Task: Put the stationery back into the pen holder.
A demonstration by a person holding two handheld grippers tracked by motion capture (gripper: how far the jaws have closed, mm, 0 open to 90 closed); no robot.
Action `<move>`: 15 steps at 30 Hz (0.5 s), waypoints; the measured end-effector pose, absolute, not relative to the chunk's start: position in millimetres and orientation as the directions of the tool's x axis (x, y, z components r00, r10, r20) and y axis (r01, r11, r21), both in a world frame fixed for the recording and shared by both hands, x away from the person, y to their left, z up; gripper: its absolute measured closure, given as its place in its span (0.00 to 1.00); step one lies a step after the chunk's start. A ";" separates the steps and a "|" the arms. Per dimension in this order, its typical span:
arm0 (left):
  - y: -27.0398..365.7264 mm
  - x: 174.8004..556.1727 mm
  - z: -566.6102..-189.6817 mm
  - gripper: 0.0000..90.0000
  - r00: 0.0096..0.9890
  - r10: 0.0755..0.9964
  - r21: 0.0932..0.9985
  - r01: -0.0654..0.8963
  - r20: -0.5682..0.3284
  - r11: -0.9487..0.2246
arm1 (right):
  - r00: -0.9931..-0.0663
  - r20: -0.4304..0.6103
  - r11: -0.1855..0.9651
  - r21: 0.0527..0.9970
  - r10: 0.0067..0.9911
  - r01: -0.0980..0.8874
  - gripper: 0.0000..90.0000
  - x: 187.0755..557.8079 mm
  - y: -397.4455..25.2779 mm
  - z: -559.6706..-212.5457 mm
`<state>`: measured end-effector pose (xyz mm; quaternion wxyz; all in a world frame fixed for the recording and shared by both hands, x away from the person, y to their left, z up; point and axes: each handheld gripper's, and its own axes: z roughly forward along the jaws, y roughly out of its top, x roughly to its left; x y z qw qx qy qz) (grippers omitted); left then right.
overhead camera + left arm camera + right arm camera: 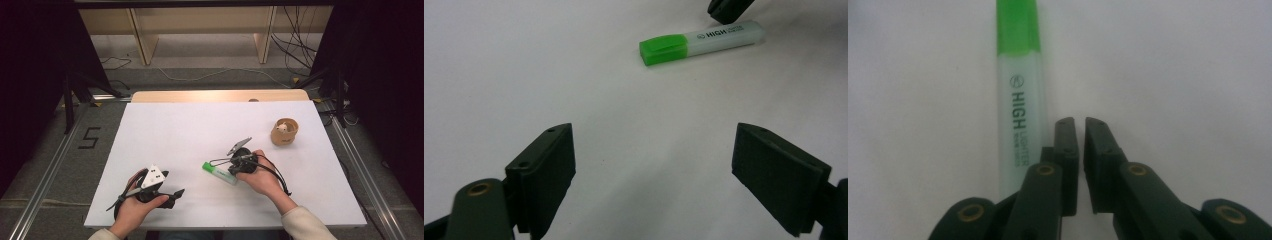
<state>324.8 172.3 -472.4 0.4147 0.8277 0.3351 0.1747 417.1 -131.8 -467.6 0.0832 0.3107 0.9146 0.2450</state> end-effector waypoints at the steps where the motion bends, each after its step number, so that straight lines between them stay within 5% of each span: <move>1: 172.8 325.2 -472.3 0.19 0.714 0.700 0.803 0.408 0.017 -0.435 | -0.791 0.003 0.679 0.512 0.612 0.527 0.92 418.1 -133.0 -465.6; 8: 172.3 325.0 -472.7 0.19 0.714 0.700 0.800 0.412 0.013 -0.435 | -0.807 -0.008 0.665 0.572 0.591 0.481 0.69 423.8 -134.4 -442.6; 15: 172.7 325.0 -472.8 0.19 0.713 0.701 0.800 0.413 0.012 -0.434 | -0.853 -0.003 0.728 0.522 0.522 0.444 0.56 428.6 -119.1 -431.7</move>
